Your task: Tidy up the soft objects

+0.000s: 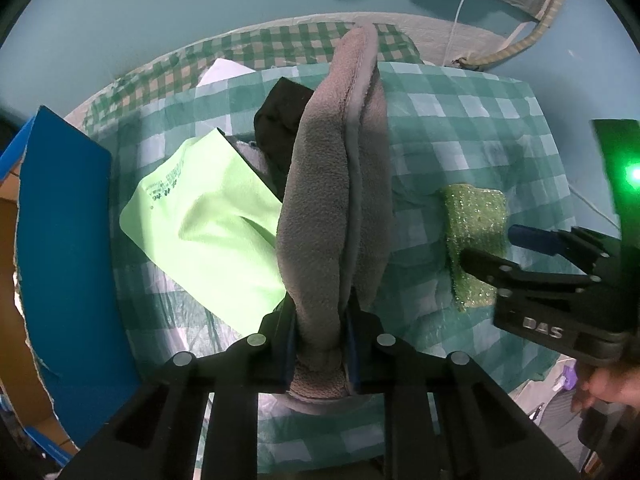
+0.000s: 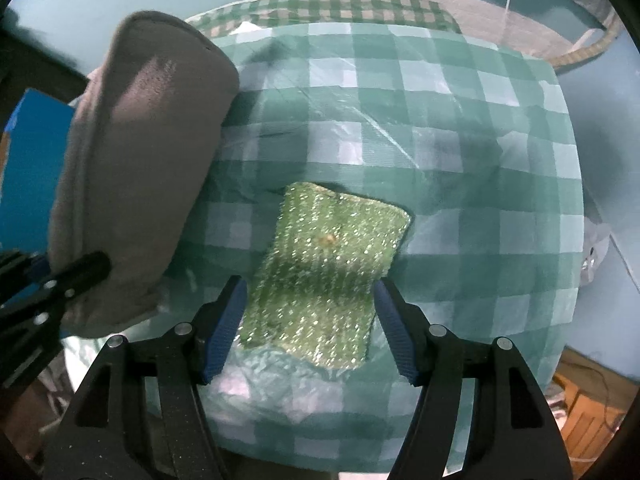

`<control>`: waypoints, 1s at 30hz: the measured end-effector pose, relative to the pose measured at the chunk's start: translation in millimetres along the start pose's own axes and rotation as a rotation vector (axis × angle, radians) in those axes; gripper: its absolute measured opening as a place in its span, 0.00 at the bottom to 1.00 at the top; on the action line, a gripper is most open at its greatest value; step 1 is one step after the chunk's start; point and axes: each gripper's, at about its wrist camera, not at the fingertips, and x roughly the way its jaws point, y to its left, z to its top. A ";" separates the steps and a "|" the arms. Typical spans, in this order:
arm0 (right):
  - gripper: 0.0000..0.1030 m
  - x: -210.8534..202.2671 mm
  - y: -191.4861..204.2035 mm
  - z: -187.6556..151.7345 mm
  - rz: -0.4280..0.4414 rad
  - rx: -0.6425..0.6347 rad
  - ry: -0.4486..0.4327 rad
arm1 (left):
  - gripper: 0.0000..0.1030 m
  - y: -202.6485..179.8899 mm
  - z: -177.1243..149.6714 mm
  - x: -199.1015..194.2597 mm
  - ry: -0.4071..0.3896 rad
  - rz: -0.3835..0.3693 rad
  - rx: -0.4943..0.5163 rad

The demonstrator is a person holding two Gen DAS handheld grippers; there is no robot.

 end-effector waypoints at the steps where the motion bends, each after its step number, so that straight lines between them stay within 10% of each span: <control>1: 0.65 2.6 1.5 0.3 -0.011 -0.004 0.003 | 0.19 -1.2 -0.5 -0.1 -0.001 0.001 0.003; 12: 0.62 20.4 24.7 -6.8 -0.111 -0.058 -0.032 | 0.19 -5.3 -7.4 -5.7 -0.017 0.010 0.020; 18: 0.17 15.9 28.8 -13.5 -0.108 -0.081 -0.050 | 0.19 -6.6 -9.7 -11.2 -0.033 0.007 0.028; 30: 0.14 -16.6 14.0 -25.3 -0.014 -0.056 -0.084 | 0.19 -13.0 -17.9 -42.1 -0.113 0.022 0.068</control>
